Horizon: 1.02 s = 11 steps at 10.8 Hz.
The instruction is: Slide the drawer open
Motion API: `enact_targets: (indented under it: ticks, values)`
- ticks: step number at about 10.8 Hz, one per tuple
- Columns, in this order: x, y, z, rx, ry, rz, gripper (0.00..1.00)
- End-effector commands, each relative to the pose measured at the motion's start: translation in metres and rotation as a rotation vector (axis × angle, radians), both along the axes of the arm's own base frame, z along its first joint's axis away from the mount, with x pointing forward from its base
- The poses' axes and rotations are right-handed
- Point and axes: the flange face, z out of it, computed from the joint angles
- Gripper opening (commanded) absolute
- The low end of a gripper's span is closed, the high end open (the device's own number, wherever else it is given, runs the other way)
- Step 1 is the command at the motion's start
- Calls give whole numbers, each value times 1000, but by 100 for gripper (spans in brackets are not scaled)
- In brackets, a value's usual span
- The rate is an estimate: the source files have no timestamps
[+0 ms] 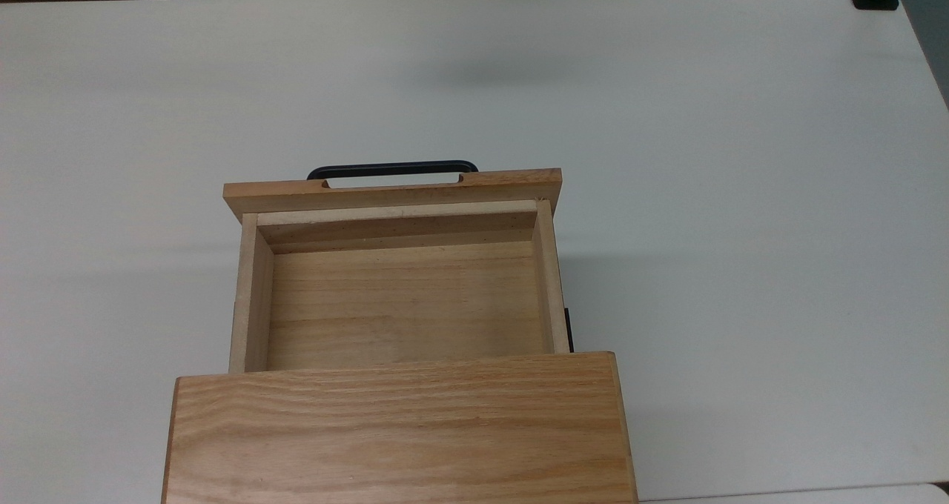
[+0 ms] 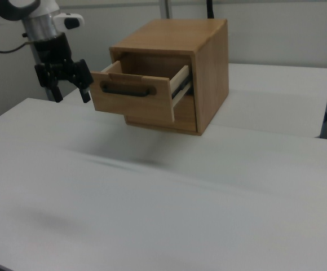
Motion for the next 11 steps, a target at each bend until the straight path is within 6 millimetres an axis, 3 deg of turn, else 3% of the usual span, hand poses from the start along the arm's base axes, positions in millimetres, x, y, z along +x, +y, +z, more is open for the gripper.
enact_targets:
  ticks: [1,5,7,11]
  values:
    - [24,-2,-35,-12,80,165,100]
    - [42,1,-57,5,67,130,100]
    - [43,0,-55,24,52,83,100]
    - [53,-21,-43,116,-48,-128,100]
